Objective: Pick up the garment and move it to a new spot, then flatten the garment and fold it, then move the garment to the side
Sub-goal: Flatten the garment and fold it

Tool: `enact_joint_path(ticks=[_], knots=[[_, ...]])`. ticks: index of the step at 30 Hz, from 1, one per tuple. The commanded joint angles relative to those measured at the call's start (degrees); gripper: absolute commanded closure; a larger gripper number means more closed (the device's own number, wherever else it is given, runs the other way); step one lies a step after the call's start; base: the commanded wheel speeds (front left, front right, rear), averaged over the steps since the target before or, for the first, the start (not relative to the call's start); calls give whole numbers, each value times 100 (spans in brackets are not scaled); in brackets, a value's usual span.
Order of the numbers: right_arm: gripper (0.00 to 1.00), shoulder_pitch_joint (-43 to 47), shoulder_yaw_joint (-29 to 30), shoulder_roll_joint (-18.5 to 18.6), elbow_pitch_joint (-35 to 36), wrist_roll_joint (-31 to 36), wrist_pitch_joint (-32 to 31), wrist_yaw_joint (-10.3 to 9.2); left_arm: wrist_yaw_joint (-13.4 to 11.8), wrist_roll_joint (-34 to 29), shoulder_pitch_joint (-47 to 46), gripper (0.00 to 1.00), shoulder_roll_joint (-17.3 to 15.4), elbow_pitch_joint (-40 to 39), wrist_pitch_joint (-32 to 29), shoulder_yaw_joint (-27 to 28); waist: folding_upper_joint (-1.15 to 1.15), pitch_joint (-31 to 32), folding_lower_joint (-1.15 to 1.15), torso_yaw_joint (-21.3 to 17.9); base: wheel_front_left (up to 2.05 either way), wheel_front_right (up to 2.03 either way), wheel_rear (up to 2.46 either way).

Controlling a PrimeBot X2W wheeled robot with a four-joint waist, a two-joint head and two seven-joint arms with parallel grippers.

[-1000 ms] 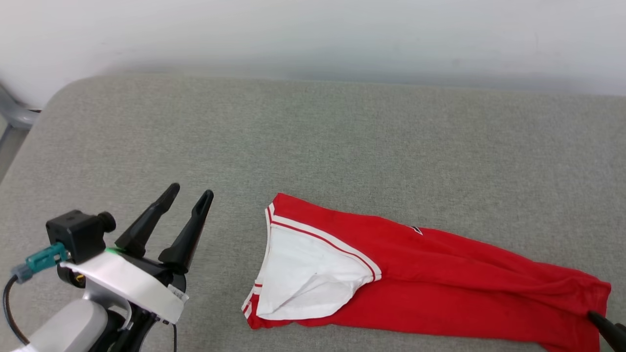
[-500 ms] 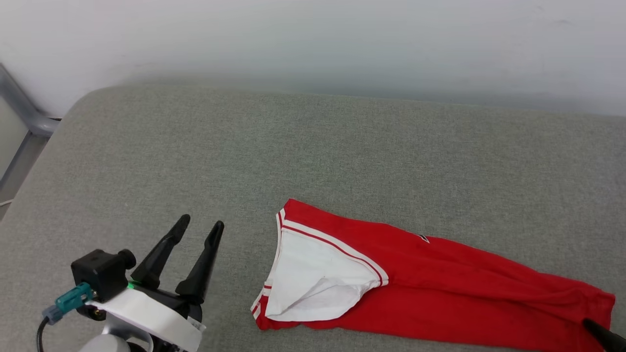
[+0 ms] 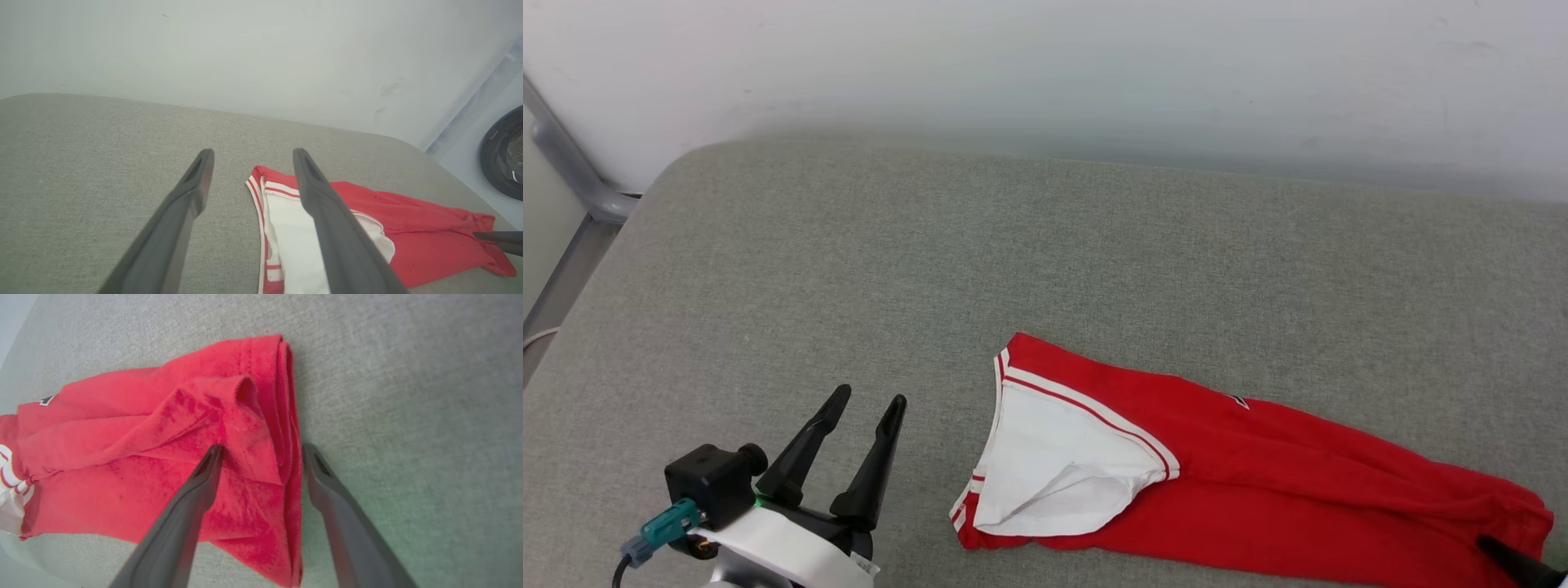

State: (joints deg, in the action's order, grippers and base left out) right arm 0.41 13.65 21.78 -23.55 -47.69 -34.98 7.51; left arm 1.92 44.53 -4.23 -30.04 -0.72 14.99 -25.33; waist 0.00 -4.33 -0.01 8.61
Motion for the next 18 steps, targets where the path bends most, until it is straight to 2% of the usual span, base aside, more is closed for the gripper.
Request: enact_joint_path(ticks=[1,8,17,18], knots=[[0,-40,-110,-48,-94,-50,10,-5,22,-32,54,0,33,16,21,12,0,-3,1,-4,0,0,0],[0,-361,-560,-41,-593,-231,196,-5,194,-160,-51,0,211,172,21,-4,0,-98,1,5,0,0,0],[0,-654,-1213,-88,-1125,-502,262,-4,313,-199,-191,0,280,440,15,-134,0,-152,1,83,0,0,0],[2,-644,-1271,-77,-1172,-521,270,-4,310,-204,-203,0,281,463,15,-135,0,-153,1,90,0,0,0]])
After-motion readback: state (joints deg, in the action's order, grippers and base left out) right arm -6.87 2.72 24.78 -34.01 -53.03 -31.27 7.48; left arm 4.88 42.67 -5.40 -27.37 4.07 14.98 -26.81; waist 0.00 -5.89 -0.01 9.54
